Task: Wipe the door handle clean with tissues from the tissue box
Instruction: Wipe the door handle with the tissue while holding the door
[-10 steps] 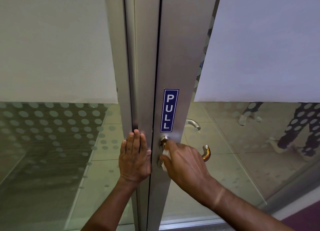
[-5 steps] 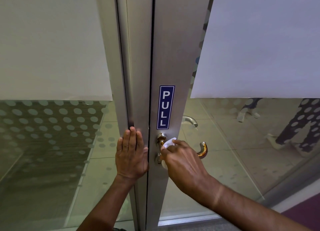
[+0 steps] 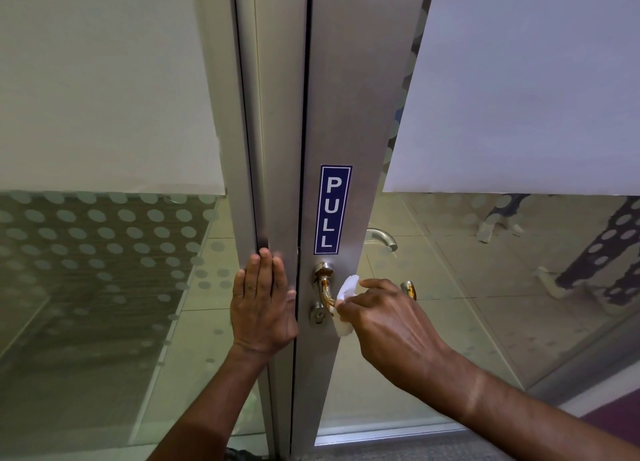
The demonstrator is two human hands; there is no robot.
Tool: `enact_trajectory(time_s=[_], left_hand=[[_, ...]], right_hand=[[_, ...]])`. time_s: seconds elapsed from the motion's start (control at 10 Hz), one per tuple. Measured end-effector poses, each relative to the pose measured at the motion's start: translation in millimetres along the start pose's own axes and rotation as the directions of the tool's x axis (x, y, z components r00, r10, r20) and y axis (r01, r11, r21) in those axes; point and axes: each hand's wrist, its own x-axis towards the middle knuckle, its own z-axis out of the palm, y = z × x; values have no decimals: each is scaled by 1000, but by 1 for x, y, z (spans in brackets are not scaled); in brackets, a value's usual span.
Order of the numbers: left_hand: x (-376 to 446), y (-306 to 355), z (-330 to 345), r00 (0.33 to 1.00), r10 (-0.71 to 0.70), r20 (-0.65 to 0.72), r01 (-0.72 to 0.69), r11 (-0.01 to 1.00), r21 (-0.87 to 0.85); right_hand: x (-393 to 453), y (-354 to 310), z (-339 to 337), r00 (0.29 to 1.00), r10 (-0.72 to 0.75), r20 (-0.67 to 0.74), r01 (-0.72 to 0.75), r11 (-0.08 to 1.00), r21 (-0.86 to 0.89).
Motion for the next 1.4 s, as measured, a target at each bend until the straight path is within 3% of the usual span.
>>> enact_trajectory(time_s=[1.2, 1.4], left_hand=[[1, 0, -2, 1000, 11, 13, -11, 1000, -5], [1, -1, -2, 1000, 21, 11, -21, 1000, 3]], right_hand=[[-36, 55, 1, 993, -13, -115, 14, 1000, 14], [-38, 60, 3, 987, -46, -154, 37, 997, -64]])
